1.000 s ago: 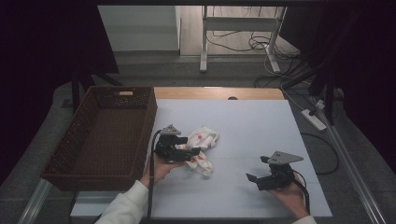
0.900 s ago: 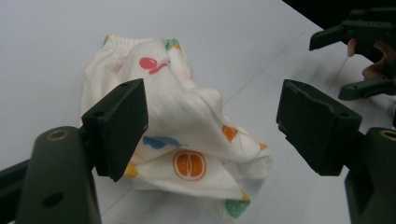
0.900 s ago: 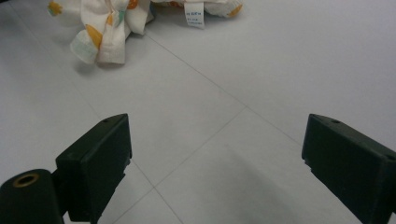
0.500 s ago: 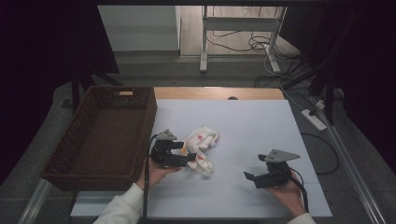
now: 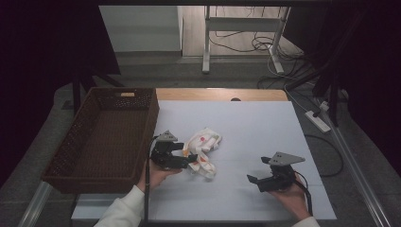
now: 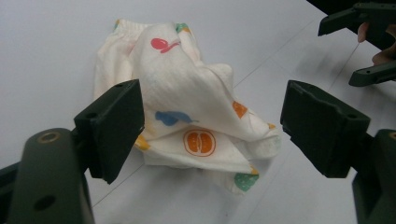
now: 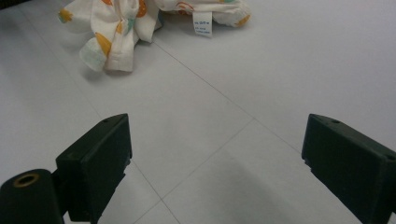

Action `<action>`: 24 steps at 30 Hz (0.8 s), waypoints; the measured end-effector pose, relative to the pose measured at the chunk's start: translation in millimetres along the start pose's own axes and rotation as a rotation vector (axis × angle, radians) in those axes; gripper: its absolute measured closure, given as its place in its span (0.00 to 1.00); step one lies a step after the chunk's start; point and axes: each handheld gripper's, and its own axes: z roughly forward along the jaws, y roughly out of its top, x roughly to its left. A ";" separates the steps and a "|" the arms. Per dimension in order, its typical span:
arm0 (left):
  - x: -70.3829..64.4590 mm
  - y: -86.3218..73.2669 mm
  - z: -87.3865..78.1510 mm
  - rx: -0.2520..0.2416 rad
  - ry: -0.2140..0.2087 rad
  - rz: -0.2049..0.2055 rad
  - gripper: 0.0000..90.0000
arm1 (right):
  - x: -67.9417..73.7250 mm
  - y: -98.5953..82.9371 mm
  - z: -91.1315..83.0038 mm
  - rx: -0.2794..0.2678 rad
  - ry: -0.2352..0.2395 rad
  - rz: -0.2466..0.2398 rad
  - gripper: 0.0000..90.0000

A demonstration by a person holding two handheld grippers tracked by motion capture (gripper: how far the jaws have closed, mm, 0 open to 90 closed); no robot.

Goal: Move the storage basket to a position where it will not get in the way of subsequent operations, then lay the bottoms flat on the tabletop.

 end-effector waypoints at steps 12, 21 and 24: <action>1.9 0.1 -2.1 -0.011 0.005 -0.012 0.23 | 5.2 4.3 4.2 -0.008 0.013 -0.004 0.09; 2.3 0.6 -3.2 -0.015 0.005 -0.016 0.23 | 15.3 16.8 18.3 -0.019 0.053 -0.016 0.14; 2.5 0.5 -2.9 -0.015 0.005 -0.017 0.23 | 19.5 20.2 26.3 -0.010 0.069 -0.020 0.14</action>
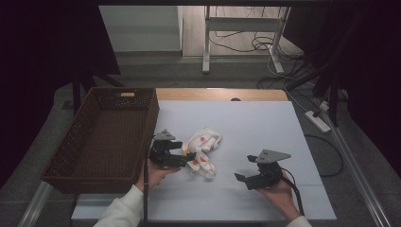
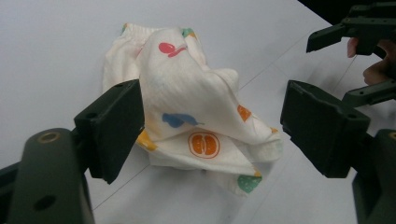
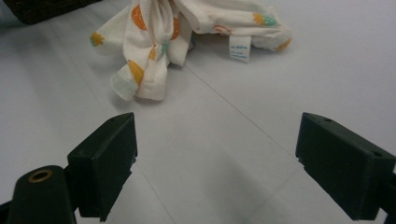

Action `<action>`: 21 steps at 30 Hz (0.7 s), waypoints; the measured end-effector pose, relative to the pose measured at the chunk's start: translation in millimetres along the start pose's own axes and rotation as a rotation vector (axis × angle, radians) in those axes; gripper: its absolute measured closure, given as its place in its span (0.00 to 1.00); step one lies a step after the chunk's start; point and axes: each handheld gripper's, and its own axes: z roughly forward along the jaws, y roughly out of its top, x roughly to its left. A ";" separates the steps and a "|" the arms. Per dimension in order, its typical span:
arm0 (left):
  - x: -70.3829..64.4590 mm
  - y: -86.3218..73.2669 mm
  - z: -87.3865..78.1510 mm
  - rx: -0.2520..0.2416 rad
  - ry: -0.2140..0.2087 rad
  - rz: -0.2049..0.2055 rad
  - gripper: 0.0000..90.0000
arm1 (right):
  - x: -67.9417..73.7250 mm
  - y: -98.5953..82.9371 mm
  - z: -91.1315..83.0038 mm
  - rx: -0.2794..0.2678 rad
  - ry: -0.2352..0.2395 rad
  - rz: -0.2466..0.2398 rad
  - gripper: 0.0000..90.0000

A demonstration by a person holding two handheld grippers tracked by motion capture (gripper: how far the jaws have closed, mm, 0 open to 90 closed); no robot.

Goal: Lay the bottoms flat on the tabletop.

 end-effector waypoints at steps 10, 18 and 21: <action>2.0 0.1 -0.1 -0.002 0.005 -0.009 0.23 | 9.6 11.3 23.6 0.019 0.056 -0.013 0.18; 4.1 -0.4 0.7 0.001 0.004 -0.019 0.23 | 18.6 20.0 46.0 0.047 0.088 -0.039 0.20; 5.1 -0.8 1.2 0.003 0.005 -0.020 0.23 | 21.4 22.8 52.1 0.045 0.102 -0.040 0.21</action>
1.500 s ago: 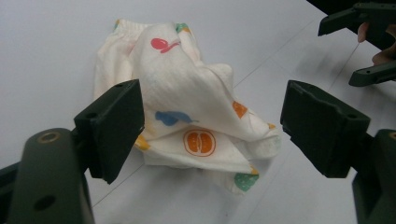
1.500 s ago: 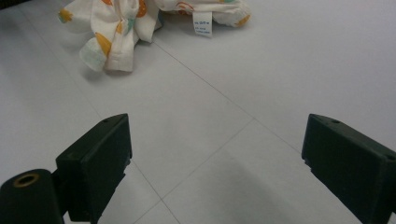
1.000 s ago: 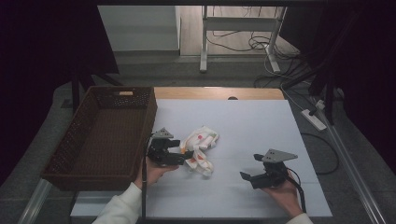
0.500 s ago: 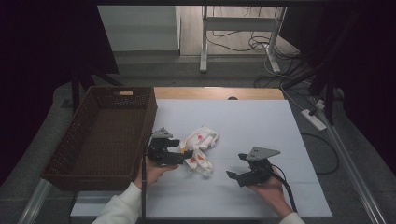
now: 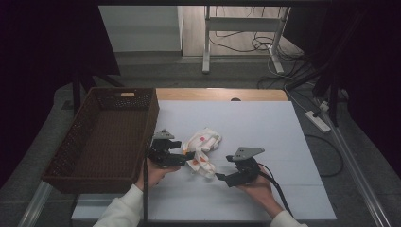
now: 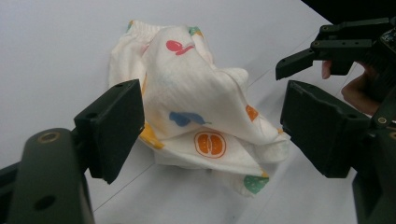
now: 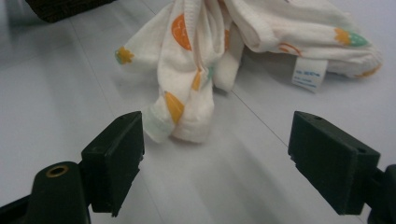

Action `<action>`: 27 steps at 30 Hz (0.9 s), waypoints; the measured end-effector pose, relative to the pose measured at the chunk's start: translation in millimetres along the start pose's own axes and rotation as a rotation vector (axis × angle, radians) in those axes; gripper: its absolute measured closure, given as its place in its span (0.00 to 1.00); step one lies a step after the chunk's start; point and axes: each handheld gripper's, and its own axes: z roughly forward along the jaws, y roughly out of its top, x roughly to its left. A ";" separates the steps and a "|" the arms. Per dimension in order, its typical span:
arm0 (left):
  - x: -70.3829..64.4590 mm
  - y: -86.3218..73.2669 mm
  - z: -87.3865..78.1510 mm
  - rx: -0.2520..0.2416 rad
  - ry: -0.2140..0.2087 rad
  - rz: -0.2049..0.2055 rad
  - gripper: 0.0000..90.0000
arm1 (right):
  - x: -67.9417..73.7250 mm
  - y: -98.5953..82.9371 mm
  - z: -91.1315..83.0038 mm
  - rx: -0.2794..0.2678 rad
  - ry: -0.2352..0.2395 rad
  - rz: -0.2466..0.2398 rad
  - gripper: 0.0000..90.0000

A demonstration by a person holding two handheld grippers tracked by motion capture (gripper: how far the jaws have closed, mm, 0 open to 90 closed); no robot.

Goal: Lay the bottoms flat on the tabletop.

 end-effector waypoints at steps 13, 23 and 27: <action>3.0 -0.2 0.3 0.002 0.004 -0.014 0.23 | 3.5 9.5 23.4 0.023 0.021 -0.020 0.33; 3.4 -0.5 1.3 0.010 0.006 -0.010 0.23 | 3.5 16.6 37.8 0.068 0.065 -0.016 0.77; 3.8 -0.6 1.6 0.014 0.007 -0.010 0.23 | 5.1 18.2 38.1 0.088 0.072 -0.041 0.90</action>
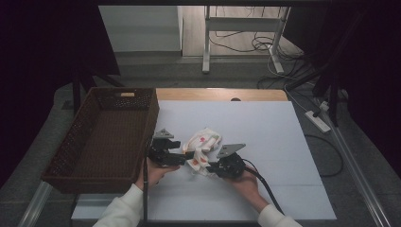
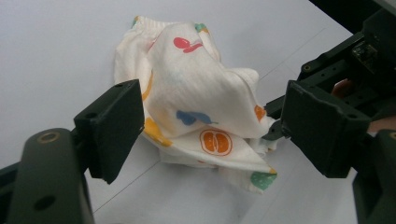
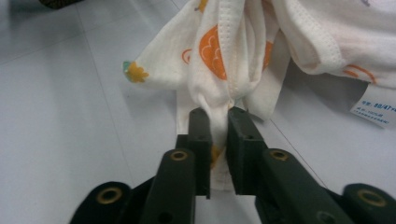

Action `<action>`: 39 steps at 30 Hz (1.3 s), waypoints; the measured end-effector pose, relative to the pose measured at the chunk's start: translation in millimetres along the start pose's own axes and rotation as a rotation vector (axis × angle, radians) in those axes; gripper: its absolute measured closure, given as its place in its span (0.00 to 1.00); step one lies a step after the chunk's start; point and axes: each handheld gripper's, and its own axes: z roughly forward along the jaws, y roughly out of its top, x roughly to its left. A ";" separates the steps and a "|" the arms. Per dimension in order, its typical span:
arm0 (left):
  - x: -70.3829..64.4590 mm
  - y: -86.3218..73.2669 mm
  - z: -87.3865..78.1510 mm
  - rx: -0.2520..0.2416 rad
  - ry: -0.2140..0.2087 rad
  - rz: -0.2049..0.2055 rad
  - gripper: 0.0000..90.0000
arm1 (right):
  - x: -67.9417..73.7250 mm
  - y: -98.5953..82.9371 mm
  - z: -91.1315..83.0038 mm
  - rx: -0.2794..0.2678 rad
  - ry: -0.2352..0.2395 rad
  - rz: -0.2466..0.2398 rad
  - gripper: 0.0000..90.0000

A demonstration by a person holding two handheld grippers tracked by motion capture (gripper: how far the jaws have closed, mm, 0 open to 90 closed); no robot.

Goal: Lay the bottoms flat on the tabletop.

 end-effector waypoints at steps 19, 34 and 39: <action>-1.0 -1.3 0.2 0.008 0.003 0.005 0.23 | -0.1 -2.4 -20.3 -0.015 -0.008 -0.005 0.92; -1.1 -0.6 0.6 0.005 -0.002 0.003 0.23 | -0.3 -12.9 -45.1 -0.037 -0.024 0.002 0.92; -1.7 -0.2 -0.3 0.002 -0.004 0.001 0.23 | 1.4 -18.8 -54.8 -0.042 -0.025 0.022 0.92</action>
